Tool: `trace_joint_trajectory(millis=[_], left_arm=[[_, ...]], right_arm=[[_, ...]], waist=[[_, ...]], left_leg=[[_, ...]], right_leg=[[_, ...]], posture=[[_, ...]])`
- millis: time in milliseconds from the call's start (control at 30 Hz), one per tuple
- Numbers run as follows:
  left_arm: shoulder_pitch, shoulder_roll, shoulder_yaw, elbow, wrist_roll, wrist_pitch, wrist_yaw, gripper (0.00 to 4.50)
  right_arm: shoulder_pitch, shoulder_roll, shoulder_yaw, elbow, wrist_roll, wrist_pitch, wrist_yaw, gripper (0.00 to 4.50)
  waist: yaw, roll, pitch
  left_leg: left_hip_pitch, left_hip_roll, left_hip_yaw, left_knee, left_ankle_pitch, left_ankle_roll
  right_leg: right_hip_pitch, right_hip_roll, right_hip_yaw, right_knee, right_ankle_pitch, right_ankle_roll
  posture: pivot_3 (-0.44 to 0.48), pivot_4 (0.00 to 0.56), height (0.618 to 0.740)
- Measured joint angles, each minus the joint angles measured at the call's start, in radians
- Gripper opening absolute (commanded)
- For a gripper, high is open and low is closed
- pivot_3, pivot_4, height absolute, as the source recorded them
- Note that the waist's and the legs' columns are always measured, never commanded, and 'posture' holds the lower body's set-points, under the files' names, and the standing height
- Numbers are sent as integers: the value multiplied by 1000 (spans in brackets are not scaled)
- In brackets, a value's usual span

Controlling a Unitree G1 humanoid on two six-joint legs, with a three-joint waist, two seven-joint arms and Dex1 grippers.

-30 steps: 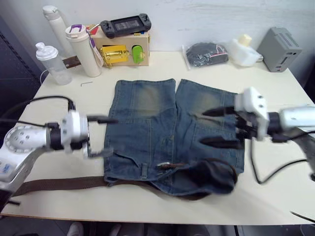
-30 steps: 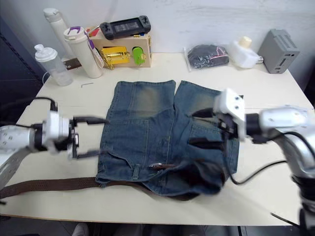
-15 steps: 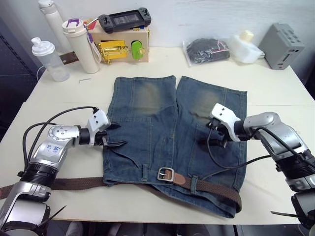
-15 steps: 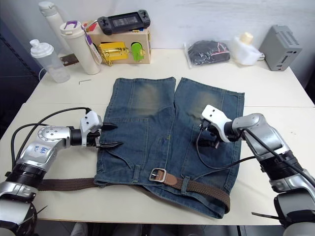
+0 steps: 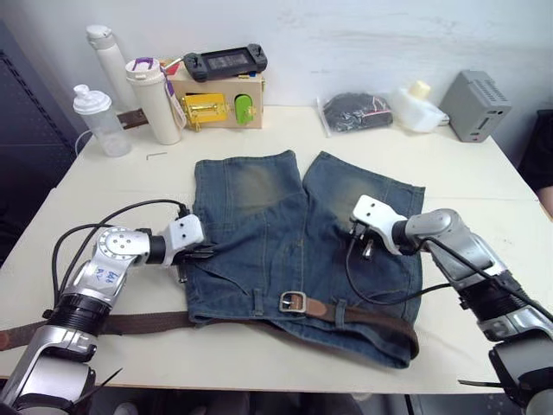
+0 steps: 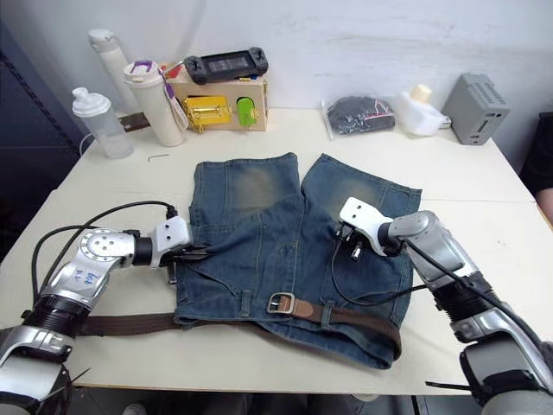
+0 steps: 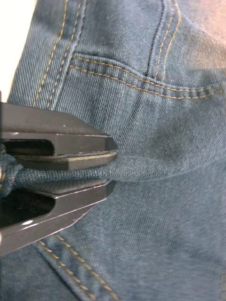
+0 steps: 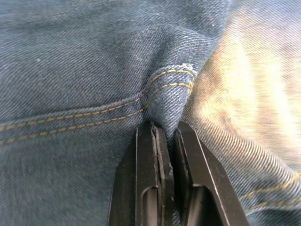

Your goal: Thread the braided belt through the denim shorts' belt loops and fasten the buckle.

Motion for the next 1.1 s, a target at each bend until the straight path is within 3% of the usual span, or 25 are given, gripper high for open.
trace_joint_trajectory(millis=[300,400,533,833,867,967,1067,1100], left_arm=[[-354,-127,-161,508,362,-245,448,19],[-405,-156,-178,604,410,-284,523,19],[-433,-176,-161,668,415,-316,528,19],[-385,-171,-102,615,392,-345,473,0],[-375,-169,-92,602,389,-340,473,482],[-330,-150,-58,524,369,-336,469,1785],[-274,-116,-29,412,352,-318,454,3107],[-237,-101,-9,327,343,-291,441,3438]], right_arm=[[-162,186,11,374,-167,-232,-293,8],[-217,220,12,496,-192,-302,-342,8],[-285,264,9,650,-211,-376,-409,8],[-343,271,-29,777,-239,-460,-491,3952],[-343,268,-43,775,-238,-462,-489,4496],[-290,246,-92,669,-218,-426,-449,4500],[-179,218,-147,450,-176,-315,-391,4500],[-116,204,-174,302,-148,-229,-353,4500]], waist=[[10,0,0],[7,0,0],[4,1,0],[-3,1,0],[-4,1,0],[-10,1,0],[-13,2,1],[-12,2,1]], left_leg=[[-5,-1,2,0,1,-1],[-9,-1,2,1,1,-1],[-16,-1,1,3,2,-2],[-18,-3,-1,2,2,-2],[-17,-3,-1,2,2,-2],[-18,-3,-3,1,1,-2],[-22,-3,-3,1,1,-2],[-24,-2,-3,2,1,-2]], right_leg=[[-9,1,1,13,0,0],[-18,0,1,23,0,0],[-23,-1,0,23,0,0],[-24,-2,0,23,0,0],[-23,-2,0,23,0,0],[-24,-2,0,23,0,0],[-27,-2,0,24,0,0],[-30,-2,1,25,0,0]], posture=[[0,150,740],[0,150,740],[0,150,740],[0,150,740],[0,150,740],[0,150,740],[0,150,740],[0,150,740]])
